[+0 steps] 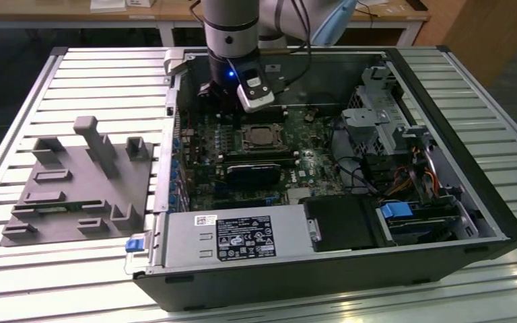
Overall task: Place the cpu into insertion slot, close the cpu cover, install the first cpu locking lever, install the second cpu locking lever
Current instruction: 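Install the first cpu locking lever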
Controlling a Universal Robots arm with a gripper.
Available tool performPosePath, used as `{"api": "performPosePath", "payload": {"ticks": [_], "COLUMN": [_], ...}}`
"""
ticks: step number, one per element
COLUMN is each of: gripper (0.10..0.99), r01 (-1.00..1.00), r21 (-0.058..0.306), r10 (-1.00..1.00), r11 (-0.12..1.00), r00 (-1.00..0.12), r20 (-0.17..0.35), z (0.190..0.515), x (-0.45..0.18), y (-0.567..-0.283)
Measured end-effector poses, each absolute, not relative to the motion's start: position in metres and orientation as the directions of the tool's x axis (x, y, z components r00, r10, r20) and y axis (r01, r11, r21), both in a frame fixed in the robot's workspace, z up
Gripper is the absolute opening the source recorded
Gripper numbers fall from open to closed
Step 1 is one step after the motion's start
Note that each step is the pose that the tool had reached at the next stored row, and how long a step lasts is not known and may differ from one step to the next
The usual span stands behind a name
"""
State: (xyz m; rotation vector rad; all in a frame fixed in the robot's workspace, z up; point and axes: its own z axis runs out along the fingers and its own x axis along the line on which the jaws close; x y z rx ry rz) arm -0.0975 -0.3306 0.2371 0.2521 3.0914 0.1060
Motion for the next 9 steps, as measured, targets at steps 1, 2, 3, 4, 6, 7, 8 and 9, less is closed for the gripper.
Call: {"api": "performPosePath", "payload": {"ticks": [1, 2, 3, 4, 6, 7, 8, 9], "gripper": [0.102, 0.102, 0.102, 0.102, 0.102, 0.102, 0.102, 0.102], "r01": [0.161, 0.16, 0.16, 0.16, 0.16, 0.16, 0.16, 0.159], "r21": [0.074, 0.075, 0.076, 0.077, 0.083, 0.09, 0.101, 0.112], "r10": [0.163, 0.163, 0.163, 0.163, 0.163, 0.164, 0.164, 0.163], "r11": [0.984, 0.984, 0.984, 0.984, 0.984, 0.983, 0.982, 0.981], "r00": [-0.986, -0.986, -0.986, -0.986, -0.986, -0.986, -0.986, -0.986], "r20": [-0.032, -0.032, -0.033, -0.033, -0.033, -0.032, -0.03, -0.028], "z": [0.2389, 0.2412, 0.2435, 0.2454, 0.2466, 0.2467, 0.2467, 0.2467], "x": [-0.098, -0.0982, -0.0984, -0.0986, -0.0991, -0.0995, -0.0997, -0.1003], "y": [-0.3306, -0.3307, -0.3307, -0.3307, -0.3307, -0.3307, -0.3306, -0.3306]}}
